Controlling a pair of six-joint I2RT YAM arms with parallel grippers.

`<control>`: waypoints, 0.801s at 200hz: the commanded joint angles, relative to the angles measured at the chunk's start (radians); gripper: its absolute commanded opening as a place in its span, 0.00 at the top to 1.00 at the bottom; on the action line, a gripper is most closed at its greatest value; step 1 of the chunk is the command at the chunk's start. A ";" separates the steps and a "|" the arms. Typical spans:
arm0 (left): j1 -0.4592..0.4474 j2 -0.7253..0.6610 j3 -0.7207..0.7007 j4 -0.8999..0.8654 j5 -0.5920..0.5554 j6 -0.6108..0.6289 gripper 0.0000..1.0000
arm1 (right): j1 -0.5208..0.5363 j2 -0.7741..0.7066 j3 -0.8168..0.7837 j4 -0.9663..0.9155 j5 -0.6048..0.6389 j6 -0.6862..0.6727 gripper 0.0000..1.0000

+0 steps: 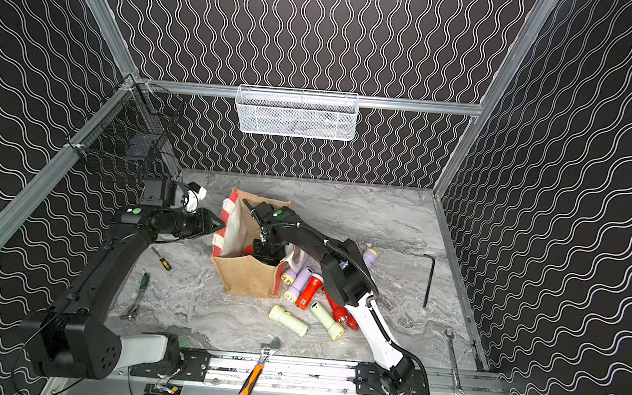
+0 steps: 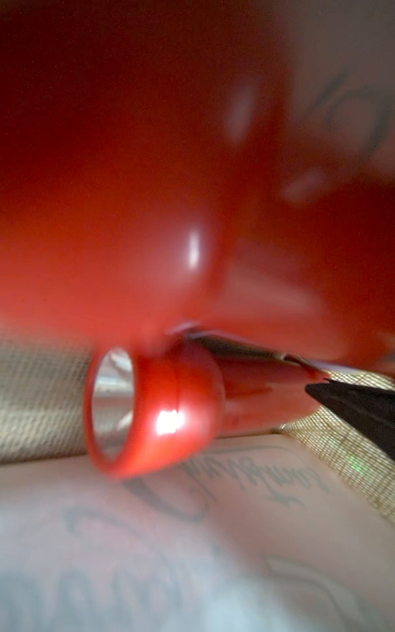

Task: Put the flashlights into the tote bags
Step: Place the flashlight in the canvas bag.

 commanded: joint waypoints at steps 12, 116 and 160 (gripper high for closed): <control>-0.003 0.010 0.002 0.011 0.012 0.018 0.70 | 0.001 0.023 0.021 0.017 -0.054 0.008 0.41; -0.004 0.010 0.004 0.002 -0.049 0.009 0.88 | -0.041 -0.037 0.045 0.082 -0.101 0.006 0.27; 0.000 0.006 0.001 0.004 -0.098 -0.010 0.91 | -0.085 -0.119 0.003 0.180 -0.211 0.004 0.24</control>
